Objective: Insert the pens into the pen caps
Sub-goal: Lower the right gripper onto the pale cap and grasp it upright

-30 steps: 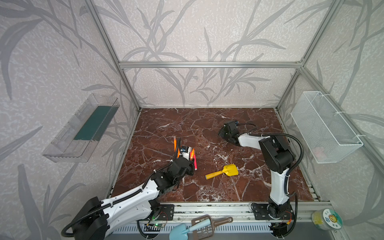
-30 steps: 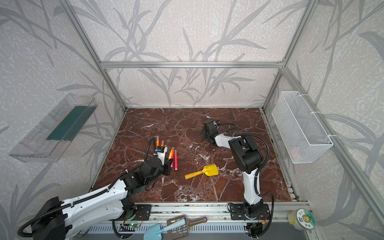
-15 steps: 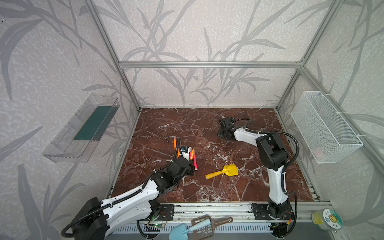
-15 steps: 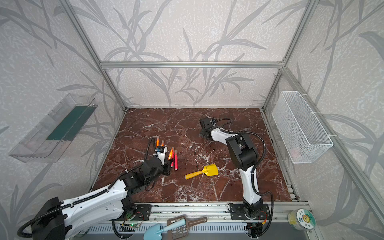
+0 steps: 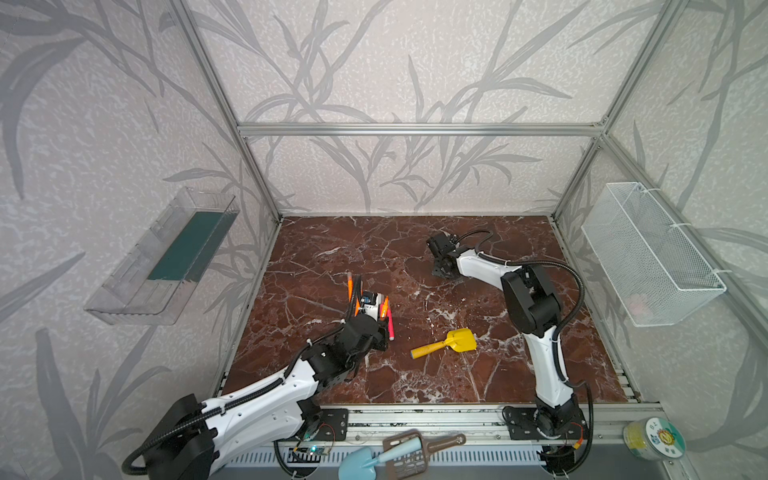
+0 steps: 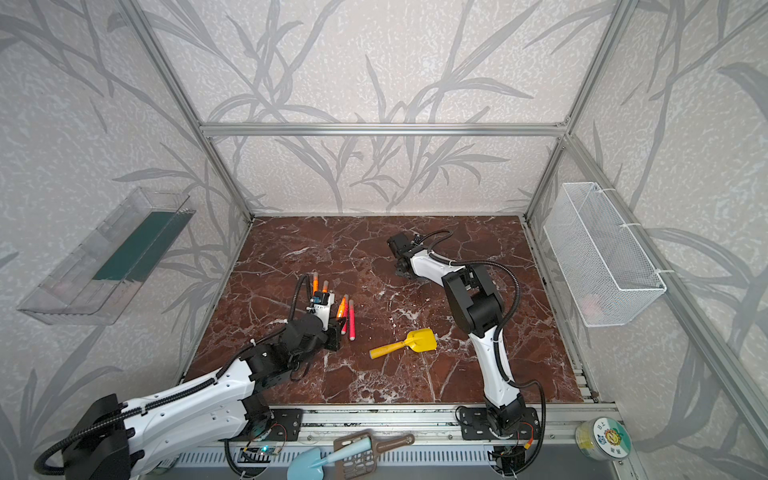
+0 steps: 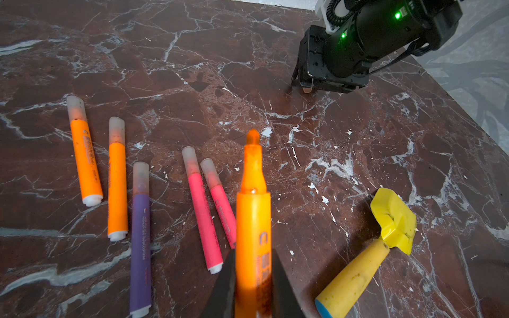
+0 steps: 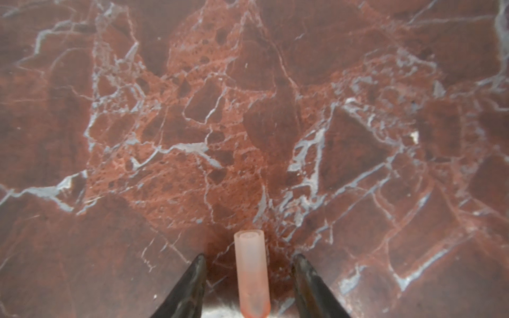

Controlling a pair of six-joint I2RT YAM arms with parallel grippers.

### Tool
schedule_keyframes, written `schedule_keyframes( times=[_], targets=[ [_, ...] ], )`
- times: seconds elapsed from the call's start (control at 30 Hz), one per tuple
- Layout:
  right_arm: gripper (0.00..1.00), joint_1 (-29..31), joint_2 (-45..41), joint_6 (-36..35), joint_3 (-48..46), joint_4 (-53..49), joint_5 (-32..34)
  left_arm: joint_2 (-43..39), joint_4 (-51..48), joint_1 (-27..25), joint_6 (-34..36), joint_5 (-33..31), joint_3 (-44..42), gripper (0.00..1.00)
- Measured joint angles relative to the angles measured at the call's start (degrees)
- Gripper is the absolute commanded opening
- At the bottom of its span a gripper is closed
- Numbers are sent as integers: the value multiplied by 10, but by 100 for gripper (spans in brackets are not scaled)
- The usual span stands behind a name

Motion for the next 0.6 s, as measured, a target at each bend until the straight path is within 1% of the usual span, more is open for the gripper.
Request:
schedule_keyframes(
  times=[0.23,0.37,0.5,0.6],
  targets=[
    [45,-2,15,-9,27,-14,2,-2,0,0,0,0,0,0],
    [39,-3,16,-14,28,-14,1,-5,0,2,0,0,0,0],
    [30,-7,16,-15,29,-13,-4,-8,0,3,0,0,-1,0],
    [27,-10,16,-16,30,-14,-9,-8,0,3,0,1,-4,0]
  ],
)
